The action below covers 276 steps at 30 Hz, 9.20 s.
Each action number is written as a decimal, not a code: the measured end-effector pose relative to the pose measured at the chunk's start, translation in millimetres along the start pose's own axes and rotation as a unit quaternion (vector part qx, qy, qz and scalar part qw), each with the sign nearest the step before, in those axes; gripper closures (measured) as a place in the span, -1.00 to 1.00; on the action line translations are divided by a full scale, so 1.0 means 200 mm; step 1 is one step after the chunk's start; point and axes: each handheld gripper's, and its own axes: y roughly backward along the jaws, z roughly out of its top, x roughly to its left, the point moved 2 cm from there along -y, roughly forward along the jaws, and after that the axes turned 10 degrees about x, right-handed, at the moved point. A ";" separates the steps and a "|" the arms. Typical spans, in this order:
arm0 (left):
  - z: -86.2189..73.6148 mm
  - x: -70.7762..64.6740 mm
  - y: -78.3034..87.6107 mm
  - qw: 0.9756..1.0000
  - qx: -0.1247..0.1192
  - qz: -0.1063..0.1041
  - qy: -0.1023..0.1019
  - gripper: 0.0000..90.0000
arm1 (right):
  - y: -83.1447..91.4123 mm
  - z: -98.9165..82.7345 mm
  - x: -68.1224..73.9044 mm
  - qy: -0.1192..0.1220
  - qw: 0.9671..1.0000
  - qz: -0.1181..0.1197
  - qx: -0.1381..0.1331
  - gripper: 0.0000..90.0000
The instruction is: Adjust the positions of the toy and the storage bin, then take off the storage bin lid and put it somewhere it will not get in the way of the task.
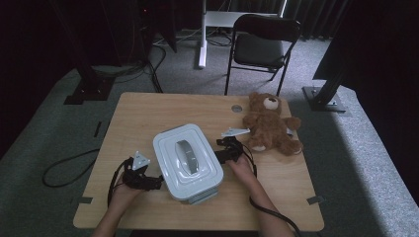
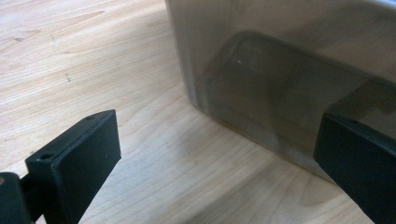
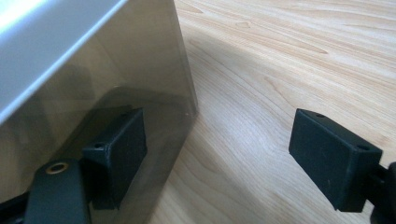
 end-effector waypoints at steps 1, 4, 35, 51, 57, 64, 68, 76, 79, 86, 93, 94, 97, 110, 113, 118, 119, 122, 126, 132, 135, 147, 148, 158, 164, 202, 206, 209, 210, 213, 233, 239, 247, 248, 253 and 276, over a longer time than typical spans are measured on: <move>0.00 0.00 0.00 1.000 -0.001 -0.003 -0.001 -0.97 | 0.01 -0.01 0.00 0.002 1.000 -0.003 -0.001 -0.60; -0.02 -0.01 0.00 1.000 -0.007 -0.017 0.000 -0.97 | 0.03 -0.02 0.01 0.012 1.000 -0.017 -0.009 -0.64; -0.16 0.08 0.11 0.999 -0.005 -0.043 0.015 -0.97 | 0.24 -0.43 0.03 0.035 0.996 -0.078 -0.015 -0.71; -0.26 0.13 0.13 0.999 0.015 -0.046 0.022 -0.97 | 0.50 -0.66 -0.07 -0.026 0.990 -0.135 -0.037 -0.71; -0.25 0.12 0.18 0.999 0.012 -0.041 0.020 -0.97 | 0.58 -0.75 -0.13 -0.060 0.984 -0.162 -0.033 -0.71; -0.23 0.10 0.23 0.999 0.004 -0.043 0.015 -0.97 | 0.64 -0.81 -0.16 -0.082 0.979 -0.184 -0.030 -0.71; -0.22 0.10 0.25 0.999 0.000 -0.045 0.012 -0.97 | 0.66 -0.83 -0.17 -0.092 0.976 -0.196 -0.028 -0.71; -0.20 0.10 0.31 0.999 -0.007 -0.040 0.012 -0.97 | 0.68 -0.85 -0.20 -0.112 0.968 -0.223 -0.020 -0.71; -0.18 0.10 0.34 0.999 -0.009 -0.039 0.008 -0.97 | 0.68 -0.86 -0.21 -0.121 0.965 -0.234 -0.011 -0.71; -0.13 0.08 0.40 0.999 -0.016 -0.039 0.000 -0.97 | 0.67 -0.86 -0.22 -0.137 0.962 -0.237 -0.002 -0.71; -0.03 0.02 0.48 0.998 -0.033 -0.058 -0.018 -0.97 | 0.65 -0.85 -0.22 -0.134 0.962 -0.238 0.023 -0.71; -0.01 0.01 0.49 0.997 -0.035 -0.060 -0.021 -0.97 | 0.65 -0.85 -0.22 -0.131 0.962 -0.239 0.026 -0.71; 0.03 -0.03 0.49 0.997 -0.036 -0.063 -0.031 -0.97 | 0.64 -0.85 -0.22 -0.128 0.962 -0.241 0.032 -0.71; 0.15 -0.17 0.46 0.993 -0.032 -0.092 -0.064 -0.97 | 0.63 -0.85 -0.21 -0.119 0.960 -0.251 0.042 -0.72; 0.17 -0.19 0.45 0.993 -0.030 -0.096 -0.068 -0.97 | 0.63 -0.85 -0.21 -0.118 0.960 -0.251 0.042 -0.72; 0.21 -0.22 0.44 0.991 -0.027 -0.108 -0.071 -0.97 | 0.63 -0.85 -0.21 -0.119 0.960 -0.251 0.042 -0.72; 0.21 -0.22 0.44 0.991 -0.027 -0.106 -0.070 -0.97 | 0.63 -0.85 -0.21 -0.119 0.960 -0.251 0.042 -0.72; 0.24 -0.24 0.43 0.990 -0.029 -0.114 -0.075 -0.97 | 0.63 -0.85 -0.21 -0.119 0.960 -0.251 0.042 -0.72; 0.27 -0.26 0.41 0.990 -0.028 -0.117 -0.078 -0.97 | 0.63 -0.85 -0.21 -0.120 0.960 -0.250 0.042 -0.72; 0.32 -0.30 0.38 0.988 -0.027 -0.127 -0.080 -0.97 | 0.63 -0.85 -0.21 -0.120 0.960 -0.251 0.042 -0.72; 0.35 -0.32 0.35 0.988 -0.022 -0.130 -0.084 -0.97 | 0.63 -0.85 -0.21 -0.120 0.960 -0.251 0.042 -0.72; 0.42 -0.37 0.26 0.986 -0.010 -0.139 -0.090 -0.97 | 0.63 -0.85 -0.21 -0.120 0.960 -0.251 0.042 -0.72; 0.43 -0.37 0.26 0.986 -0.011 -0.140 -0.089 -0.97 | 0.63 -0.85 -0.21 -0.120 0.960 -0.251 0.042 -0.72; 0.46 -0.40 0.20 0.986 -0.003 -0.144 -0.089 -0.97 | 0.63 -0.85 -0.21 -0.120 0.960 -0.251 0.042 -0.72; 0.49 -0.41 0.17 0.986 0.000 -0.143 -0.085 -0.97 | 0.63 -0.85 -0.21 -0.119 0.960 -0.251 0.042 -0.72; 0.52 -0.45 0.14 0.985 -0.003 -0.158 -0.074 0.12 | 0.63 -0.85 -0.21 -0.120 0.960 -0.250 0.042 -0.72; 0.51 -0.44 0.14 0.984 -0.005 -0.166 -0.070 0.20 | 0.63 -0.85 -0.21 -0.120 0.960 -0.250 0.042 -0.72; 0.52 -0.45 0.16 0.983 -0.011 -0.167 -0.070 0.29 | 0.63 -0.85 -0.21 -0.119 0.960 -0.251 0.042 -0.72; 0.52 -0.45 0.17 0.983 -0.014 -0.169 -0.069 0.31 | 0.63 -0.85 -0.21 -0.119 0.960 -0.251 0.042 -0.72; 0.52 -0.45 0.20 0.982 -0.024 -0.175 -0.070 0.40 | 0.63 -0.85 -0.21 -0.120 0.960 -0.251 0.041 -0.72; 0.53 -0.39 0.43 0.979 -0.071 -0.174 -0.082 0.54 | 0.63 -0.85 -0.21 -0.119 0.960 -0.250 0.042 -0.72; 0.51 -0.35 0.49 0.979 -0.081 -0.171 -0.077 0.55 | 0.63 -0.85 -0.21 -0.119 0.960 -0.251 0.042 -0.72; 0.48 -0.28 0.56 0.980 -0.092 -0.161 -0.066 0.57 | 0.63 -0.85 -0.21 -0.119 0.960 -0.251 0.042 -0.72; 0.48 -0.28 0.57 0.981 -0.092 -0.159 -0.066 0.57 | 0.63 -0.85 -0.21 -0.119 0.960 -0.251 0.042 -0.72; 0.45 -0.23 0.61 0.982 -0.095 -0.151 -0.061 0.57 | 0.63 -0.85 -0.21 -0.120 0.960 -0.251 0.042 -0.72; 0.23 0.02 0.76 0.987 -0.102 -0.123 -0.022 0.57 | 0.63 -0.85 -0.21 -0.119 0.960 -0.251 0.042 -0.72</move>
